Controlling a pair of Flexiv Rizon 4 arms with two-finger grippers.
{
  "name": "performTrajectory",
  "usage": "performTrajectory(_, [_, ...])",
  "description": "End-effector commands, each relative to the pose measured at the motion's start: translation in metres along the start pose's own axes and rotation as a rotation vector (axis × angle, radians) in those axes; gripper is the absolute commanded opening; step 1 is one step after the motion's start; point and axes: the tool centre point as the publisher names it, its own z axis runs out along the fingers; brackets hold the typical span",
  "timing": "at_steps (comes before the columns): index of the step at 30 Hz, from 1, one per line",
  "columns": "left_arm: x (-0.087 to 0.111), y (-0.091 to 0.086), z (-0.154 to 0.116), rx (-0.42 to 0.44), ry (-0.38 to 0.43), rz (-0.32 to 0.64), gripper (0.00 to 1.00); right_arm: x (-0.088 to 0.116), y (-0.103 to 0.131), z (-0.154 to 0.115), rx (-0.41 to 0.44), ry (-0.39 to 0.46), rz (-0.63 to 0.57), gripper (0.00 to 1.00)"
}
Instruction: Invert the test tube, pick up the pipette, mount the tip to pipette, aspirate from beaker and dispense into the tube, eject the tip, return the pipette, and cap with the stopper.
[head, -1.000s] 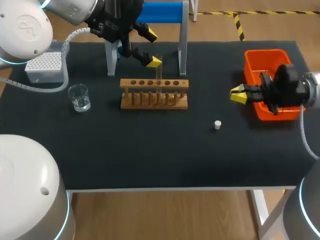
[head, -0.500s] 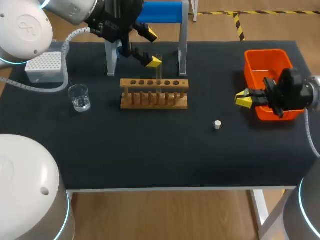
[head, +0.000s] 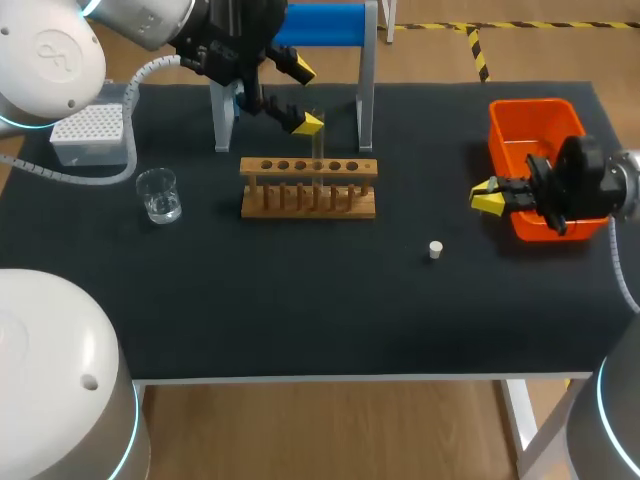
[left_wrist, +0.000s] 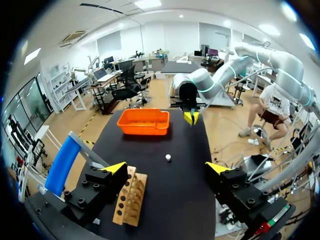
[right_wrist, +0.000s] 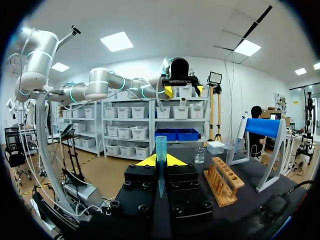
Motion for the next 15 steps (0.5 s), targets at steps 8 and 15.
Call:
performTrajectory(8, [-0.005, 0.005, -0.003, -0.011, -0.006, -0.009, 1.0, 0.001, 0.0, -0.001, 0.001, 0.001, -0.001, 0.0])
performTrajectory(15, [-0.037, 0.036, -0.026, -0.072, -0.088, -0.079, 1.0, 0.001, 0.0, -0.001, 0.001, 0.001, -0.001, 0.0])
